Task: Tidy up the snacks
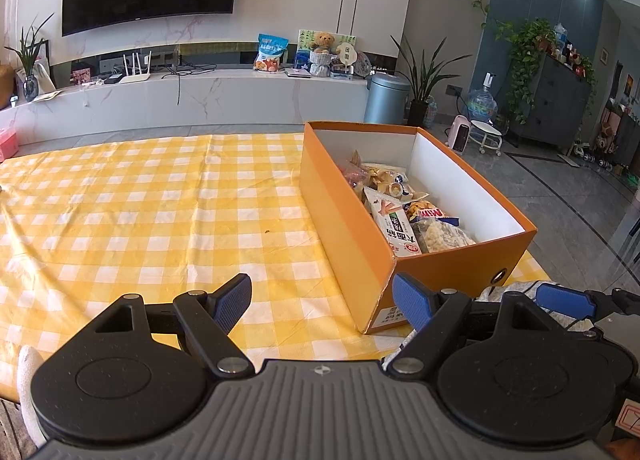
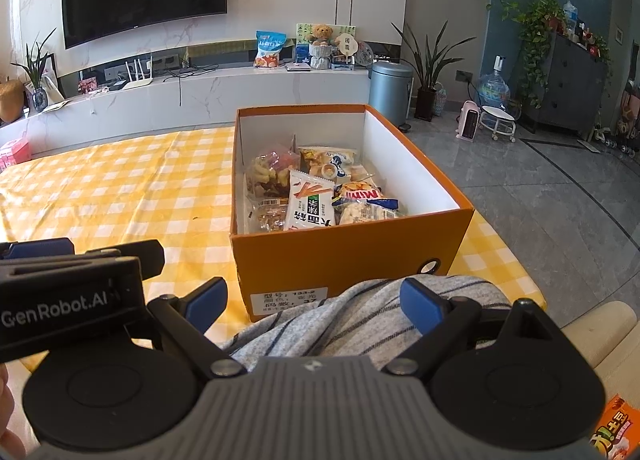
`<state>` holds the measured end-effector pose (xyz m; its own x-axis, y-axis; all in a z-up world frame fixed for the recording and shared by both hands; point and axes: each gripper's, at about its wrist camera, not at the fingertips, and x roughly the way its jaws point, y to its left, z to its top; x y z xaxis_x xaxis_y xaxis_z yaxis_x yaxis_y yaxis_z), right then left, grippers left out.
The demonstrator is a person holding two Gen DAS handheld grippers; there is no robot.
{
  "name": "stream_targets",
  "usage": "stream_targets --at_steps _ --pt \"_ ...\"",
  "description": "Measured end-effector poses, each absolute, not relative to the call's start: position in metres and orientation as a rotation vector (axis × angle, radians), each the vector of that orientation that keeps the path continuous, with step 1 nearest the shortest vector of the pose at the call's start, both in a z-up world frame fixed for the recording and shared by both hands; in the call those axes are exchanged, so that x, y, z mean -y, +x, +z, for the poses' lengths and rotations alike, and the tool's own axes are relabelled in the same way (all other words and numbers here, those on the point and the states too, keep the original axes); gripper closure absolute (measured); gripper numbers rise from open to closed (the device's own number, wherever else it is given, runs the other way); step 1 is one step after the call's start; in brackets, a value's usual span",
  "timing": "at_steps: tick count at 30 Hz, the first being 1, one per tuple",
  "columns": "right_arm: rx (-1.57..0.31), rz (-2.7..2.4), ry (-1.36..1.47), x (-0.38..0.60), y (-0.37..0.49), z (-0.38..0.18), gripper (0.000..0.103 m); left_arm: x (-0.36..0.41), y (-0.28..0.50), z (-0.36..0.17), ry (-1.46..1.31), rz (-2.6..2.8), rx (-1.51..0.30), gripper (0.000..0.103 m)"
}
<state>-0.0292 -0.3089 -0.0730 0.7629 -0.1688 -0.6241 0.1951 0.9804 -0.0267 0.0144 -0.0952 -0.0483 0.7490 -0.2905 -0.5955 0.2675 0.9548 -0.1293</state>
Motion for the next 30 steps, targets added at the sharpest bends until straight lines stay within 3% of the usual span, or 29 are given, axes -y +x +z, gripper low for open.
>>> stream_targets --at_steps 30 --pt "-0.670 -0.180 0.007 0.3057 -0.0287 -0.0744 0.014 0.0883 0.0202 -0.0522 -0.023 -0.314 -0.671 0.008"
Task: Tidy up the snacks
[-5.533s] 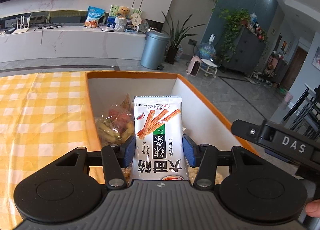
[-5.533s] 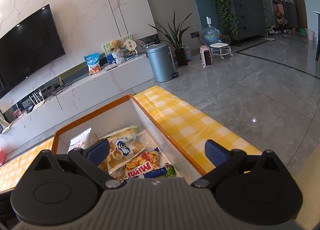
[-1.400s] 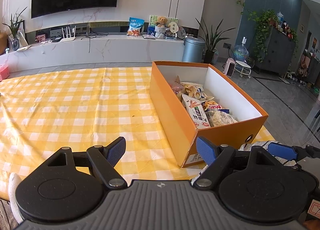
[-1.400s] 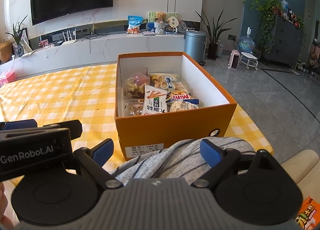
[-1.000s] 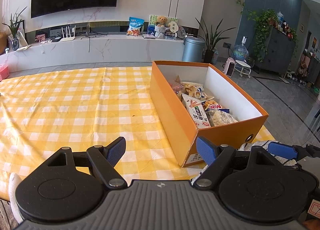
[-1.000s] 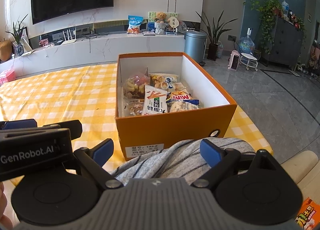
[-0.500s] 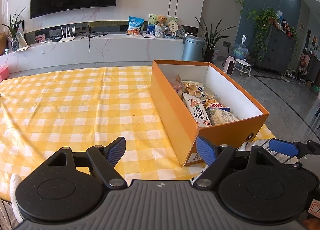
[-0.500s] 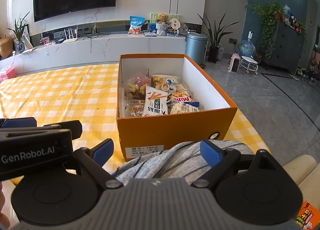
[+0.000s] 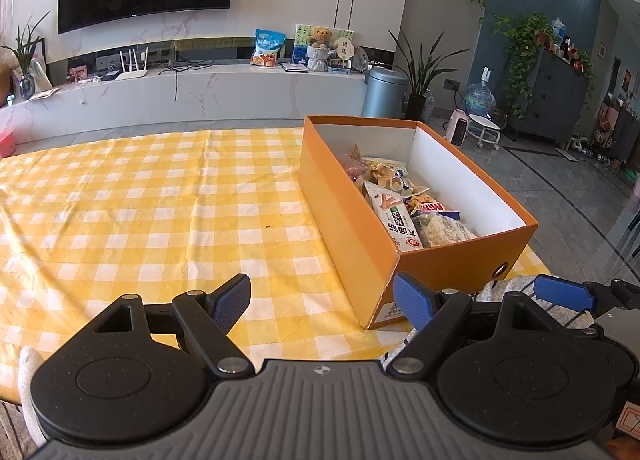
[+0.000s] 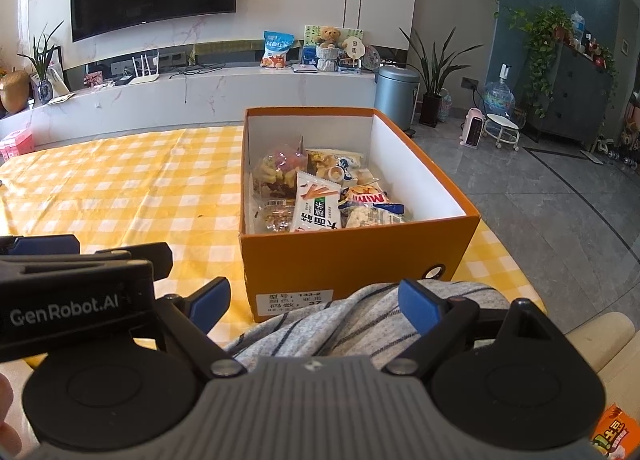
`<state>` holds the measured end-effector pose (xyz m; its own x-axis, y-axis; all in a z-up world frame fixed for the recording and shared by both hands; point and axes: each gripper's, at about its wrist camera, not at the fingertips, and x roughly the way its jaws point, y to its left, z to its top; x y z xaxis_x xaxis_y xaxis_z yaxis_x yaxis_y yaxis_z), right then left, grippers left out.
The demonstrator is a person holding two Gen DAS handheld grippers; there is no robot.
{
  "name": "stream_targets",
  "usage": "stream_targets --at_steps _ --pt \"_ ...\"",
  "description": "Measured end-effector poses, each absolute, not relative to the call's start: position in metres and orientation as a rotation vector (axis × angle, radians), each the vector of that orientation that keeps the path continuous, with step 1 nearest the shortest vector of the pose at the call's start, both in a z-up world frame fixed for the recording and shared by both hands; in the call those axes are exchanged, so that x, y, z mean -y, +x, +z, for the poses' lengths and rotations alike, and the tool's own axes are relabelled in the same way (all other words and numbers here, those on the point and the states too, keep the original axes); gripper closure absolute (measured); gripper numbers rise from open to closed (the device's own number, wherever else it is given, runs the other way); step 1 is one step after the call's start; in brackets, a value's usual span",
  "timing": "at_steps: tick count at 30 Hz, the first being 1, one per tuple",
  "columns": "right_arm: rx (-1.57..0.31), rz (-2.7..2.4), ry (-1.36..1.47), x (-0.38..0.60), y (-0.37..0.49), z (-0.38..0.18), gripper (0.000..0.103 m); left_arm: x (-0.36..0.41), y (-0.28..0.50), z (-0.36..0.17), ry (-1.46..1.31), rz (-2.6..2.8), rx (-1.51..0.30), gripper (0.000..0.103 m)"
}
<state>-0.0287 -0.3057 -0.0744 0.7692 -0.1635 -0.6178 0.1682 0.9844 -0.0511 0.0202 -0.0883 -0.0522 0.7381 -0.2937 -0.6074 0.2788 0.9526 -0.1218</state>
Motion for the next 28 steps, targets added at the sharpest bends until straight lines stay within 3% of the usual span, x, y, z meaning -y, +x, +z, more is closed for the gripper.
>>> stream_targets --at_steps 28 --pt "-0.679 -0.166 -0.004 0.3043 -0.0277 -0.0766 0.017 0.0928 0.0201 -0.0560 -0.021 -0.310 -0.687 0.008"
